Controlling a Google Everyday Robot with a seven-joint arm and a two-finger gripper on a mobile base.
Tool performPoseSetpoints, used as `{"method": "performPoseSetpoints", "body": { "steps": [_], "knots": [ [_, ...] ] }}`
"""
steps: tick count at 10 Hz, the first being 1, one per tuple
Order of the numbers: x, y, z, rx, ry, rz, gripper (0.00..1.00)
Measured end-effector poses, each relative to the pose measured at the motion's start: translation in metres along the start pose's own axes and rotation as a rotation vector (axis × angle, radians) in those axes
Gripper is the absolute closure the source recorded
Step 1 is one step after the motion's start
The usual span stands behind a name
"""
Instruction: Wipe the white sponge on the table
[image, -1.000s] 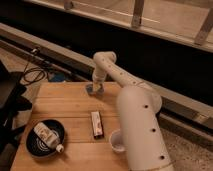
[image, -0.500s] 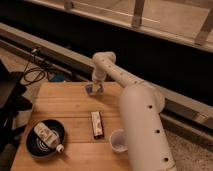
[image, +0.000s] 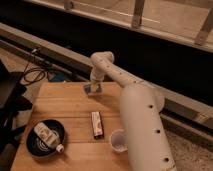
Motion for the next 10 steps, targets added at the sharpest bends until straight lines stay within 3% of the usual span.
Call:
{"method": "performPoseSetpoints", "body": {
  "steps": [8,10],
  "knots": [
    [0.111,0.008,-0.044,0.066,0.093,0.250,1.00],
    [0.127,0.027,-0.050,0.059,0.130,0.303,1.00]
  ]
}}
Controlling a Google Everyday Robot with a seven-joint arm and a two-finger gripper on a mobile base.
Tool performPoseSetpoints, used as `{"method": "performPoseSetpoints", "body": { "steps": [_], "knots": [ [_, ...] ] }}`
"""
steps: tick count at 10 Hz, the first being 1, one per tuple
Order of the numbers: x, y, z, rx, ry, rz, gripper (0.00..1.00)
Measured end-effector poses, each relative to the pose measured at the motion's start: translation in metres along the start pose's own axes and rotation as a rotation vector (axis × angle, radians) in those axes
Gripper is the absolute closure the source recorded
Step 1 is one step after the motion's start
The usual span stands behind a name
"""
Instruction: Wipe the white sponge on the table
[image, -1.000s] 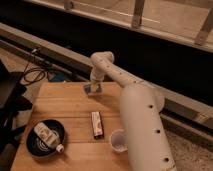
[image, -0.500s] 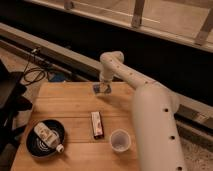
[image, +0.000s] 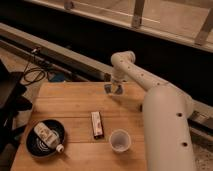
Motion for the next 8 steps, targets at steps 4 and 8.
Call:
{"method": "performPoseSetpoints", "body": {
  "steps": [4,8],
  "knots": [
    [-0.018,0.044,0.007,-0.049,0.026,-0.049,1.00],
    [-0.100,0.057,0.022,-0.076,-0.039,-0.210,1.00]
  ]
}}
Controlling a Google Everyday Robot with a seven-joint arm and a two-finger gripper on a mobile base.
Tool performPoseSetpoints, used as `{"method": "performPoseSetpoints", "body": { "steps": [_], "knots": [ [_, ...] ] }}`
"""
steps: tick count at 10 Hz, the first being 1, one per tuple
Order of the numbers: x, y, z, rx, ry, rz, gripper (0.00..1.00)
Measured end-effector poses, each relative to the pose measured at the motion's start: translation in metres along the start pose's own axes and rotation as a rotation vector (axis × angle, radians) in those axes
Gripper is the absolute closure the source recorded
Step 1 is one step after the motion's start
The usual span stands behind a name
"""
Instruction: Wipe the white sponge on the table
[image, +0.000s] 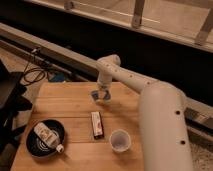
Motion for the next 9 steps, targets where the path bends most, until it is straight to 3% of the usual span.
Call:
{"method": "performPoseSetpoints", "body": {
  "steps": [2,5,9],
  "knots": [
    [-0.025,-0.016,0.011,-0.007,-0.020,-0.028,1.00],
    [-0.023,-0.040,0.013,0.017,-0.031,-0.007,1.00],
    [0.042,-0.059,-0.010,0.083,-0.019,0.091,1.00]
  ]
}}
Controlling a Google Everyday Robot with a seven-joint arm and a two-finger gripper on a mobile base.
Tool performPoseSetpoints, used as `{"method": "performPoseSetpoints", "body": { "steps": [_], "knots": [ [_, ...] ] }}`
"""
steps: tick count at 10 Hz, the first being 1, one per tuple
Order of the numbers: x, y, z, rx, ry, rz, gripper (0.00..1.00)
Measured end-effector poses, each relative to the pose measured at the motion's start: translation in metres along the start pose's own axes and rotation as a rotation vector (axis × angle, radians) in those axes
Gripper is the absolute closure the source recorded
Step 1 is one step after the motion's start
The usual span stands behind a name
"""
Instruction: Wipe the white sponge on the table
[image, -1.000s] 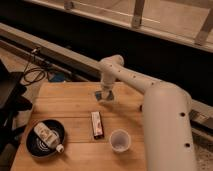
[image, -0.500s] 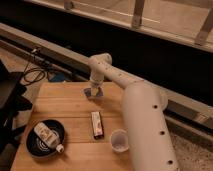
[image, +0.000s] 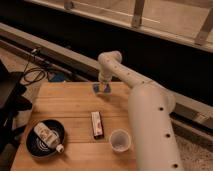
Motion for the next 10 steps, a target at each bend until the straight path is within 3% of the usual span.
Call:
{"method": "performPoseSetpoints", "body": {
  "steps": [3,5,7,10],
  "knots": [
    [0.081,-0.001,-0.030,0.050,0.035,0.136,1.00],
    [0.116,0.020,-0.043,0.062,0.059,0.190,1.00],
    [0.130,0.036,-0.050,0.060,0.077,0.176,1.00],
    [0.115,0.044,-0.047,0.032,0.088,0.099,1.00]
  ]
}}
